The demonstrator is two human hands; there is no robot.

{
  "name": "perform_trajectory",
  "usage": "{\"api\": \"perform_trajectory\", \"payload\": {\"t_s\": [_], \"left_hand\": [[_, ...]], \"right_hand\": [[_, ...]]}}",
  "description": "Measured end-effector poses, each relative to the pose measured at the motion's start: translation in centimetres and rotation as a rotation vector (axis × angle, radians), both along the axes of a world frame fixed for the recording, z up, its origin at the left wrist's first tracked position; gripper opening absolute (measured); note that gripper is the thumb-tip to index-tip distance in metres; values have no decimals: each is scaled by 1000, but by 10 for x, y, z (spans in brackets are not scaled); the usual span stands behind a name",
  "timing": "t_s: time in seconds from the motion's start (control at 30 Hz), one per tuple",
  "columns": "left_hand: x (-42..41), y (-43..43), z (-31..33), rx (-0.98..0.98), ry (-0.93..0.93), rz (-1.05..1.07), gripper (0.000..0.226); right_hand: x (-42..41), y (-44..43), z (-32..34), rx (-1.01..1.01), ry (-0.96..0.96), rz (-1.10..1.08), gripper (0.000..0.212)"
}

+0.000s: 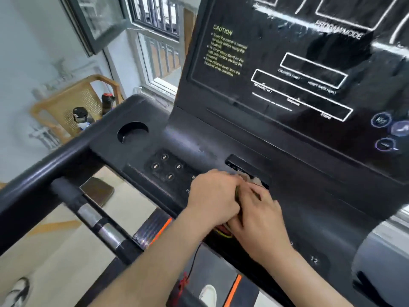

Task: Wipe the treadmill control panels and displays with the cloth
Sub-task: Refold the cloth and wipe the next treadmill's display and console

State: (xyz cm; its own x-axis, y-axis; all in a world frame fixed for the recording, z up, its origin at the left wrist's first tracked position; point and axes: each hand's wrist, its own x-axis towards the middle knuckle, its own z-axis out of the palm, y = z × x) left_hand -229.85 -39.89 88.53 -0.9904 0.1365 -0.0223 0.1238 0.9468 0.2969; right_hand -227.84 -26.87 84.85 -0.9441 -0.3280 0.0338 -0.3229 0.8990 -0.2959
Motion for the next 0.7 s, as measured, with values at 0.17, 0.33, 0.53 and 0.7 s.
{"api": "perform_trajectory", "payload": {"t_s": [0.17, 0.33, 0.53, 0.7], "left_hand": [[29, 80, -12, -18, 78, -197, 35], [39, 95, -26, 103, 210, -148, 31], [39, 73, -29, 149, 129, 62, 40], [32, 54, -23, 156, 96, 151, 27]], "right_hand": [[36, 85, 0, -27, 84, -101, 69], [26, 102, 2, -129, 154, -114, 65], [-22, 59, 14, -136, 135, 30, 44], [-58, 24, 34, -6, 76, 206, 32]]}}
